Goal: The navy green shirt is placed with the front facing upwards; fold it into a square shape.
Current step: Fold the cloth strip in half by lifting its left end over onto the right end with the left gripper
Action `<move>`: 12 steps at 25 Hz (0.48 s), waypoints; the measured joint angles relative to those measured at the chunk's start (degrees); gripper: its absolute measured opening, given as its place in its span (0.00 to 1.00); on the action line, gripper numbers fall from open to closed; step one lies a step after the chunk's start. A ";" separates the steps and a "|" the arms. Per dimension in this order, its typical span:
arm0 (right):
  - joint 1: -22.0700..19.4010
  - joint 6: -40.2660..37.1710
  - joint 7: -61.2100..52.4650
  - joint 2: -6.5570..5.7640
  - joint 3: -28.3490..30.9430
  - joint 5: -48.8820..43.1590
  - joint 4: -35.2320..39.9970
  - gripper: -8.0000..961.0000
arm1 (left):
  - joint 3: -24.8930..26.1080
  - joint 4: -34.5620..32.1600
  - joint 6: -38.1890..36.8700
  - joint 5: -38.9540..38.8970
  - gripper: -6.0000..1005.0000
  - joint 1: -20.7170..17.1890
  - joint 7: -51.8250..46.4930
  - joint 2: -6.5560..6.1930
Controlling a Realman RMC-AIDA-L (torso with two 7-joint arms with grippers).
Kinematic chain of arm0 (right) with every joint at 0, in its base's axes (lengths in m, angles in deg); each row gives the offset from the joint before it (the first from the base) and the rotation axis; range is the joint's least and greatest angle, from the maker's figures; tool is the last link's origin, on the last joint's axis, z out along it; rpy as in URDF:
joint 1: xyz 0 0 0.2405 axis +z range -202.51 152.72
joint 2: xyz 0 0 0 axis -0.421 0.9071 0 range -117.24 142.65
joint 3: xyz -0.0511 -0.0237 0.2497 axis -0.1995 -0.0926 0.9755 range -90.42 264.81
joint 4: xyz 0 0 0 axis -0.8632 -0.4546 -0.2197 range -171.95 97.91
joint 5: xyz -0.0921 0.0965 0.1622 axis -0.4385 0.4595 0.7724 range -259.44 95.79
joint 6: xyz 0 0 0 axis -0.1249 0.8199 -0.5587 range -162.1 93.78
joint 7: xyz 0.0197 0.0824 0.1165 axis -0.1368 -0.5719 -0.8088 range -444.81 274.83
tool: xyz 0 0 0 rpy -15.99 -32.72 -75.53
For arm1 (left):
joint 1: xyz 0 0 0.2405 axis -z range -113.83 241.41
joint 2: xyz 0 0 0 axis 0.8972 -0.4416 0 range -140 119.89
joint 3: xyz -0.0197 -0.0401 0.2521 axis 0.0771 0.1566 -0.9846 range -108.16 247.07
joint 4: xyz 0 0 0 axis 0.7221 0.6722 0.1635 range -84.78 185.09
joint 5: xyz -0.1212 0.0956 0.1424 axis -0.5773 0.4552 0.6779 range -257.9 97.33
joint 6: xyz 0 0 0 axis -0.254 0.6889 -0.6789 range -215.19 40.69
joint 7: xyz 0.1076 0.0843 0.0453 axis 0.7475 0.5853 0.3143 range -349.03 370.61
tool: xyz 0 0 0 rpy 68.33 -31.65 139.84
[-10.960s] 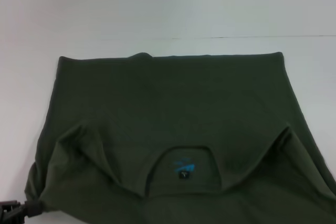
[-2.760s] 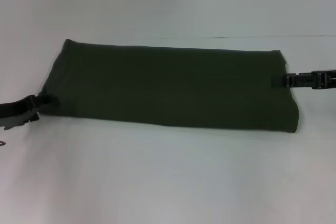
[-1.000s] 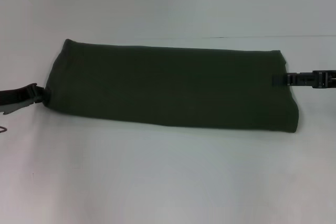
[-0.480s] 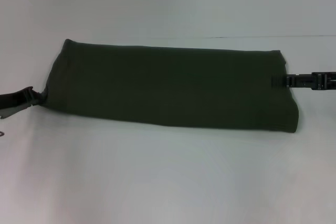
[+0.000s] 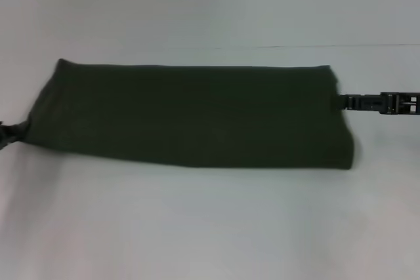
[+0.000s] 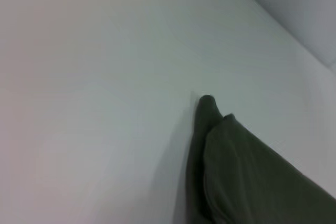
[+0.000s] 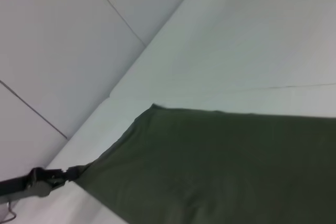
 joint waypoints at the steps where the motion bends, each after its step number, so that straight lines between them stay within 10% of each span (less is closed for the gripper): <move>1: 0.06 0.07 0.04 0.14 0.08 0.18 -0.04 0.75 | 0.79 -0.33 -0.28 -0.20 0.02 -0.54 0.50 0.10; 12: 1.88 3.20 0.02 2.76 -0.19 0.68 -0.69 0.75 | 15.33 -2.57 -6.72 0.72 0.05 -4.40 6.56 -1.85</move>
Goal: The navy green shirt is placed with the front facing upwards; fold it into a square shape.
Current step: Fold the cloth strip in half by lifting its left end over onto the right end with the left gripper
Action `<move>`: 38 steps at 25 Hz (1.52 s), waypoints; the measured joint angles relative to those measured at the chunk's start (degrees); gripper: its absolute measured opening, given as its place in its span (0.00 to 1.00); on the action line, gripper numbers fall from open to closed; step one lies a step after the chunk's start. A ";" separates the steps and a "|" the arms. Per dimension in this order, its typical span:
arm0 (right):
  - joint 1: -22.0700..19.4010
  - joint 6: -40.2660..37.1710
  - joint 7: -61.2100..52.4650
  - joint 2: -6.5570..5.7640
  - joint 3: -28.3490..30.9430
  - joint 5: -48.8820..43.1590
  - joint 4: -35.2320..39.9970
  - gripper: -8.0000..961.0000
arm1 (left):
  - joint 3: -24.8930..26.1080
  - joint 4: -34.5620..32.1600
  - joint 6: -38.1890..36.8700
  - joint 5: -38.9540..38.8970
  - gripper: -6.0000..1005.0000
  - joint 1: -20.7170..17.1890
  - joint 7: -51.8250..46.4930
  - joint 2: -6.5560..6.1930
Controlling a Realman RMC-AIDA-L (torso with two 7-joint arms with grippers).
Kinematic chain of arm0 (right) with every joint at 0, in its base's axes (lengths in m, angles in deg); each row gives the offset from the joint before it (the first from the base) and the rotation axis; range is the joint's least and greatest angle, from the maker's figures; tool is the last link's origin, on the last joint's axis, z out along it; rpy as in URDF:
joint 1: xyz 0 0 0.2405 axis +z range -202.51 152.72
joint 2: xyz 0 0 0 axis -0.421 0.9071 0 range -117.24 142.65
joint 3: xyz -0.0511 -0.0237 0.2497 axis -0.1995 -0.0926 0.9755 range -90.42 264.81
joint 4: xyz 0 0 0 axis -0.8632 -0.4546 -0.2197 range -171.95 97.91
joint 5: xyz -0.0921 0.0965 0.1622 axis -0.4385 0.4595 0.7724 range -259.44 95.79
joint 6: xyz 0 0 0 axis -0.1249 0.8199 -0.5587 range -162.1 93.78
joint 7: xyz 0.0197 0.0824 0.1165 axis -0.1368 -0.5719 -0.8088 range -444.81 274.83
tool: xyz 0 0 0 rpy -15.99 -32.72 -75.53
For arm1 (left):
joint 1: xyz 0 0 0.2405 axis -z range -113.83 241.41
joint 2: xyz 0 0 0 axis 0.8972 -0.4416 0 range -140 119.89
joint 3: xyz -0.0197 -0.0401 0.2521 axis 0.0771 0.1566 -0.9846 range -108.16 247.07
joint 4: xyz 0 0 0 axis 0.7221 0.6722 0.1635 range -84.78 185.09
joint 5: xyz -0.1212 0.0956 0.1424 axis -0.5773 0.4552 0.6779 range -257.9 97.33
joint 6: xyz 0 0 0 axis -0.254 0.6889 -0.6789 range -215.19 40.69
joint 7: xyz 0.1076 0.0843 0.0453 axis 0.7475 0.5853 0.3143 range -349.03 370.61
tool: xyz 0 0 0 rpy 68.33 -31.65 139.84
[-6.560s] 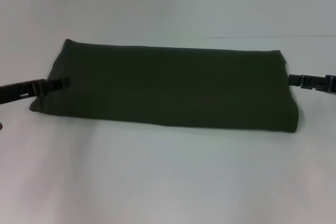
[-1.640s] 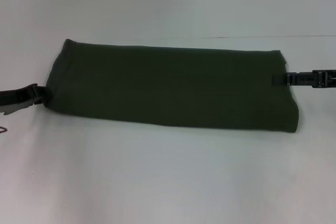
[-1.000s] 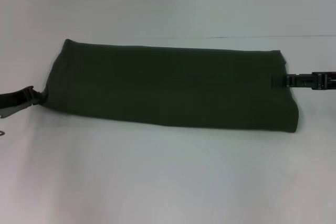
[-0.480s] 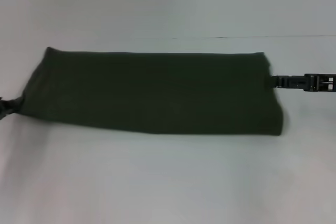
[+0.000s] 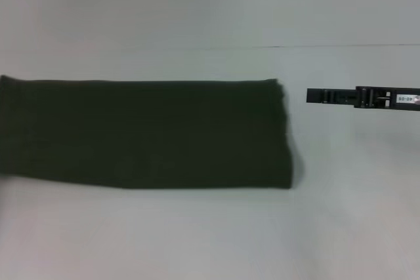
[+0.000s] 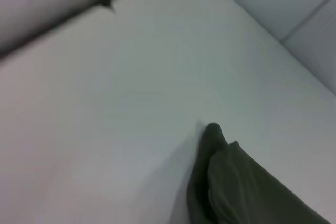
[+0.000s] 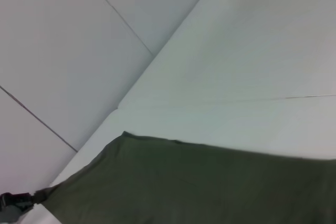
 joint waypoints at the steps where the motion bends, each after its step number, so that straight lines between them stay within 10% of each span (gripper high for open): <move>1: 0.22 0.17 0.02 0.19 -0.08 0.00 -0.07 0.75 | 0.47 -0.76 -0.04 0.07 0.05 -0.39 0.00 -0.17; 13: -0.23 0.56 1.11 1.13 -0.11 -0.01 -0.47 0.74 | 3.10 -5.16 -8.14 -4.26 0.08 0.77 0.61 -1.03; 21: -2.02 -2.61 2.42 0.44 0.34 -0.01 -0.41 0.74 | -8.03 0.78 -19.20 -18.60 0.10 10.15 7.10 3.31; 26: -3.45 -4.64 3.00 -0.66 0.50 -0.01 -0.09 0.74 | -18.19 17.07 -18.57 -28.32 0.11 14.92 14.94 3.48; 34: -4.38 -5.04 4.36 -2.43 -0.16 -0.20 -0.56 0.74 | -17.51 54.51 -14.09 -36.18 0.13 20.41 42.61 3.91; 38: -4.26 -4.71 4.55 -2.57 -0.41 -0.46 -0.57 0.74 | -16.42 61.02 -18.47 -35.65 0.14 20.39 52.34 3.94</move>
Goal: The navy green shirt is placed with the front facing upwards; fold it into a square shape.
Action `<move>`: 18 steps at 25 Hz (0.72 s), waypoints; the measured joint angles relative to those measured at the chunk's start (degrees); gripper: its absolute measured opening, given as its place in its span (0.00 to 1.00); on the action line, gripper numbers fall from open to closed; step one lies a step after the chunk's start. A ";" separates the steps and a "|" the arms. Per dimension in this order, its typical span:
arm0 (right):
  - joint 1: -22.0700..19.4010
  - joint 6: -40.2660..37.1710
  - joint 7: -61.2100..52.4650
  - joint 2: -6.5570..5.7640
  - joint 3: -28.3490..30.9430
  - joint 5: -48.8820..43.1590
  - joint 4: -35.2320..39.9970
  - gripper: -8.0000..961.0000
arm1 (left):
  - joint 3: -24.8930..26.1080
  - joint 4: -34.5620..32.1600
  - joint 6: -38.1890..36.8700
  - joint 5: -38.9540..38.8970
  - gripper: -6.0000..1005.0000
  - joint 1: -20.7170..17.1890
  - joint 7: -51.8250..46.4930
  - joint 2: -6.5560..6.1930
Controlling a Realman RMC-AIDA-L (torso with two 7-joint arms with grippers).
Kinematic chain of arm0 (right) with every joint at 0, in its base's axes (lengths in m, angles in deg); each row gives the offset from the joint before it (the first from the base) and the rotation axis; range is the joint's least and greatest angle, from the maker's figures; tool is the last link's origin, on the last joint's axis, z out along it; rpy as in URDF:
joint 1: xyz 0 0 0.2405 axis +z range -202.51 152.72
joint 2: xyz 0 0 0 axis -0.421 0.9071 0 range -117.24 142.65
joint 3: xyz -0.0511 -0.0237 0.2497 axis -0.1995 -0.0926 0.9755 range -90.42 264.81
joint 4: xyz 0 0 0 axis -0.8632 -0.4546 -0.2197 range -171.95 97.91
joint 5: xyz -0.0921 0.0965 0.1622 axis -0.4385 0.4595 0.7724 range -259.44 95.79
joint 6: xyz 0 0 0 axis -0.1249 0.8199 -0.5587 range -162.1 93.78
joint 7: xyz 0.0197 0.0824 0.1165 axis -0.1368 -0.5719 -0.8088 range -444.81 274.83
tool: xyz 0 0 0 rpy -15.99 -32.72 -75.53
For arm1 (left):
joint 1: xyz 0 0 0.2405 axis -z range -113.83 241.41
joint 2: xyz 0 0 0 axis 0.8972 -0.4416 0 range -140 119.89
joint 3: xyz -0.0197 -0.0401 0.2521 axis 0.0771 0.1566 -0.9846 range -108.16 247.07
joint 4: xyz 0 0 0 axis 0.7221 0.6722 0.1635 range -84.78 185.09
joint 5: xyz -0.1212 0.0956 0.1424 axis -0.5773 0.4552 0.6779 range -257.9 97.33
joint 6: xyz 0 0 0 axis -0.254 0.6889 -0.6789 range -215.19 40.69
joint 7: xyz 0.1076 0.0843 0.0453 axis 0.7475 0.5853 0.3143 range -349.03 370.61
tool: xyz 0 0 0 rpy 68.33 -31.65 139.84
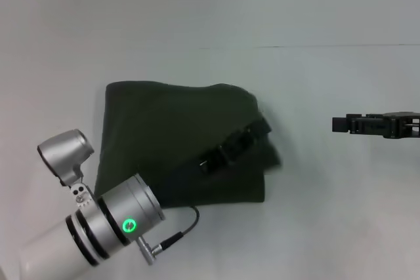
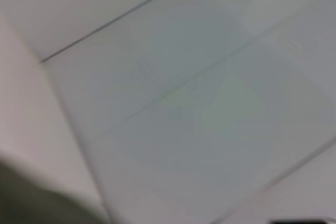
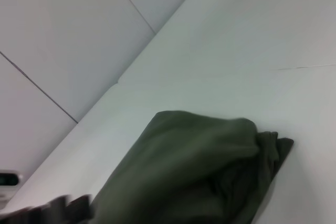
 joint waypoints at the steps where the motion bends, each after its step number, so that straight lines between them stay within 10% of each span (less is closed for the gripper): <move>1: 0.06 0.10 0.00 0.00 -0.13 -0.04 -0.07 0.74 | 0.00 0.00 0.00 0.00 0.14 0.00 0.00 0.00; 9: 0.46 1.33 -1.63 0.35 -1.55 -0.08 -0.16 0.74 | -0.98 -7.69 -16.98 5.62 0.41 -2.59 1.42 -0.16; 18: 3.96 11.51 -9.95 0.77 -2.85 -0.08 -3.02 0.74 | -0.66 -22.56 -16.39 5.38 0.63 -8.72 1.14 -0.67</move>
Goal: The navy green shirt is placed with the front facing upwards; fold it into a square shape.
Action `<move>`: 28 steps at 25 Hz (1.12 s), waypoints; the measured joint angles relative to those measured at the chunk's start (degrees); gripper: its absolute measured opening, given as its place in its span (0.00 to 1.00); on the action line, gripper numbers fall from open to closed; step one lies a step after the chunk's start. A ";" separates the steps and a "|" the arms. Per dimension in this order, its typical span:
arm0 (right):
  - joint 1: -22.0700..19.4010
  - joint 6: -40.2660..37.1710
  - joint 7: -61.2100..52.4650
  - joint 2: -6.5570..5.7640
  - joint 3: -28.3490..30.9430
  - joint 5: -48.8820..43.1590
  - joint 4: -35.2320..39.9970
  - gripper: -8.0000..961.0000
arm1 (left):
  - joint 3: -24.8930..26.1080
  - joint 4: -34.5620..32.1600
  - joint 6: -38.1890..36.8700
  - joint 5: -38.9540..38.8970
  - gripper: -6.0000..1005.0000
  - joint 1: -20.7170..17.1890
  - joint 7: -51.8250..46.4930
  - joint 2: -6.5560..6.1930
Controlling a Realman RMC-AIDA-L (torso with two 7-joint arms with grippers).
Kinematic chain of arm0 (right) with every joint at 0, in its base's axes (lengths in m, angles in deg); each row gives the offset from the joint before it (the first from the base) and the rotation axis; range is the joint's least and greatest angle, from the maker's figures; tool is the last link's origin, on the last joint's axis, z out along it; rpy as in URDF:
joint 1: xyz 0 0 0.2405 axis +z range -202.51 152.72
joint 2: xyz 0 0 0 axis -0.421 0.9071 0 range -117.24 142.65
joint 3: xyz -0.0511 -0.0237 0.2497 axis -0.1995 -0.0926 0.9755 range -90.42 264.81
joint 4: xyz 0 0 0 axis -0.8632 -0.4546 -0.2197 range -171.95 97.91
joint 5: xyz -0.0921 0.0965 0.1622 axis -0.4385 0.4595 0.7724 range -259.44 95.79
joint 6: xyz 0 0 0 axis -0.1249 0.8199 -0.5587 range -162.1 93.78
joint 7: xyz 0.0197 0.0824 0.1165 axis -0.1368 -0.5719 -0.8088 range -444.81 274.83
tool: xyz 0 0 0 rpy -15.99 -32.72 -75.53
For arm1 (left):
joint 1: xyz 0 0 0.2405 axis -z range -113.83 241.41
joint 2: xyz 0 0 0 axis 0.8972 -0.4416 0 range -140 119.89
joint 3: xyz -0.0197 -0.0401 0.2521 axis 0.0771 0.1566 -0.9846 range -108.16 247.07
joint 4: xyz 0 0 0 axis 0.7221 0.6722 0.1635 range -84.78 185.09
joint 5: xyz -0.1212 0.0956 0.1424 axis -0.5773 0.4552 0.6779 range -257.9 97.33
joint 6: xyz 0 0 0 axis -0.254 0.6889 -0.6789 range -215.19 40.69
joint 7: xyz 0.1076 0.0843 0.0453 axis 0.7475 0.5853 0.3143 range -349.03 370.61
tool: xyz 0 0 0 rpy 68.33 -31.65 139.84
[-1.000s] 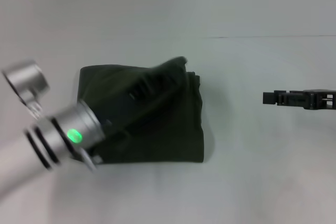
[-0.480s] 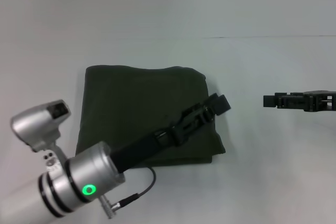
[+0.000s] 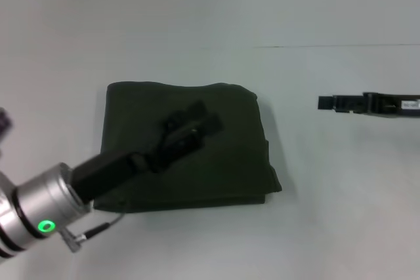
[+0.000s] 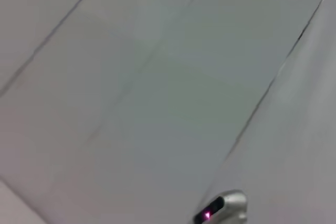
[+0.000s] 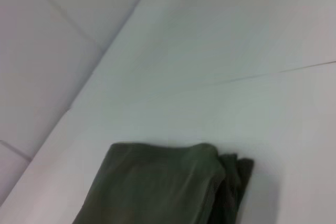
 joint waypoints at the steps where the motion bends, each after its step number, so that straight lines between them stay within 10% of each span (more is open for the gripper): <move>1: 0.86 1.40 -0.60 -0.02 -0.10 0.00 -1.06 0.74 | 0.10 -1.50 0.34 -0.07 0.66 -0.53 0.00 0.00; 18: 10.49 20.55 -1.51 6.94 -4.17 0.51 -11.62 0.73 | 3.62 -10.87 8.60 0.37 0.76 -3.97 2.20 -0.36; 28: 11.58 25.57 0.04 7.29 -4.51 3.99 -17.34 0.71 | 3.62 -11.51 11.57 -0.24 0.75 -3.74 2.26 -0.43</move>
